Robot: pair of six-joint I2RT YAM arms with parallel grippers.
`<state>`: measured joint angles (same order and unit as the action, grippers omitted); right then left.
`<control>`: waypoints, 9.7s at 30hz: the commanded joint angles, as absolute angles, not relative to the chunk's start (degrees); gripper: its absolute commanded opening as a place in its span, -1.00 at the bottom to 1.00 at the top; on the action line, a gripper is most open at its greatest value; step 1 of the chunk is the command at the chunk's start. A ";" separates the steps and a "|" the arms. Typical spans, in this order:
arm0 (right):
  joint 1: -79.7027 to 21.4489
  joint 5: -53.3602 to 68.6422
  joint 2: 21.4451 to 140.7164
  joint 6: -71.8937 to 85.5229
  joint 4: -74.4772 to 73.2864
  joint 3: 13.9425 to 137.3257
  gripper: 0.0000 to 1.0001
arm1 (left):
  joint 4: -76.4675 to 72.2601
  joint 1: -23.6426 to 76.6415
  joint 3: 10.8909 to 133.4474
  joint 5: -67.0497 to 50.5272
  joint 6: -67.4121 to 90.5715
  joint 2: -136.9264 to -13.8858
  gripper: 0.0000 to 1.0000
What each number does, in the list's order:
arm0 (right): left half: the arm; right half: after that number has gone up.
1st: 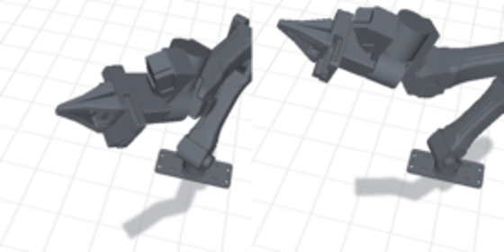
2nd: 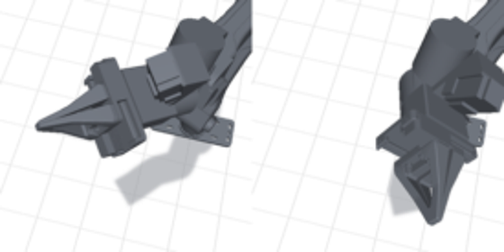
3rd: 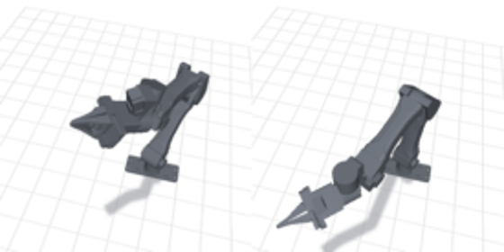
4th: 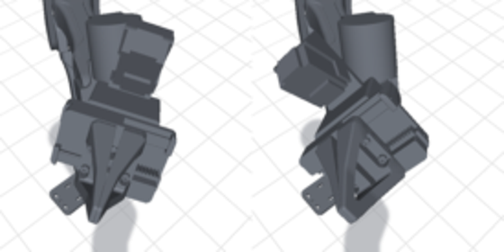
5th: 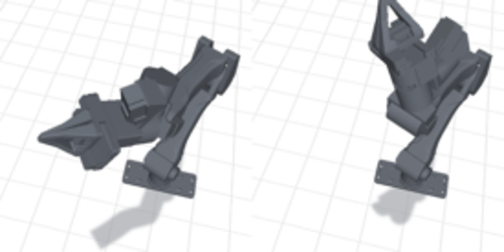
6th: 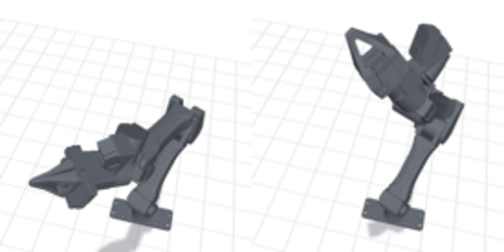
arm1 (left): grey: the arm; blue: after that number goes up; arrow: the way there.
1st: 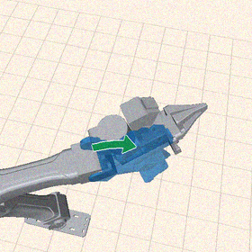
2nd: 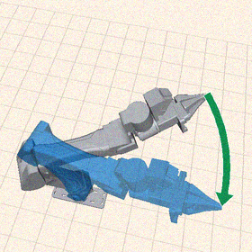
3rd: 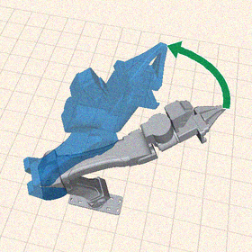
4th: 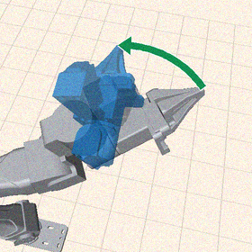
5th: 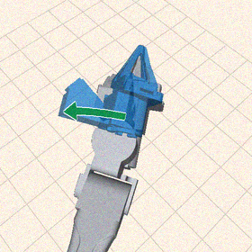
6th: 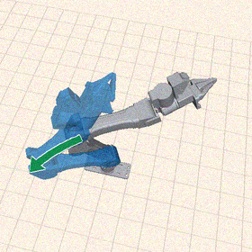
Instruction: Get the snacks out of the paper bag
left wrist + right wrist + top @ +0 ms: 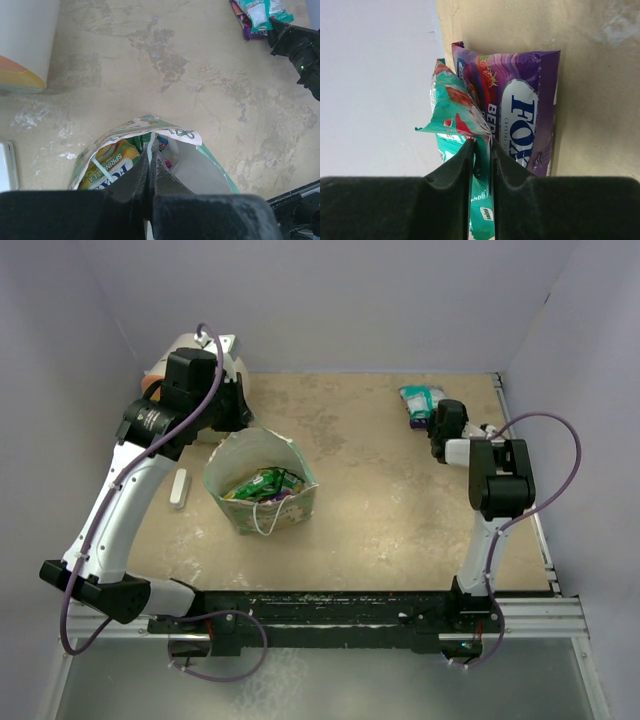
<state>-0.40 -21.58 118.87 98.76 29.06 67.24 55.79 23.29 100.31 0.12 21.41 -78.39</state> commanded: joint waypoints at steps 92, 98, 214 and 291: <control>-26.72 38.63 77.76 28.25 7.40 50.54 -1.00 | 49.90 21.06 89.64 -22.67 34.98 -70.23 -0.45; -26.72 38.73 78.25 28.31 7.17 51.68 -1.00 | 50.00 21.09 88.25 -24.76 33.80 -70.76 -0.21; -61.45 -23.11 98.07 64.97 28.15 60.45 0.04 | 45.51 16.88 77.92 -35.29 37.04 -56.93 -1.00; -62.38 -29.36 61.03 47.72 -7.74 66.37 -1.00 | 53.79 16.92 76.03 -22.68 35.24 -55.81 -1.00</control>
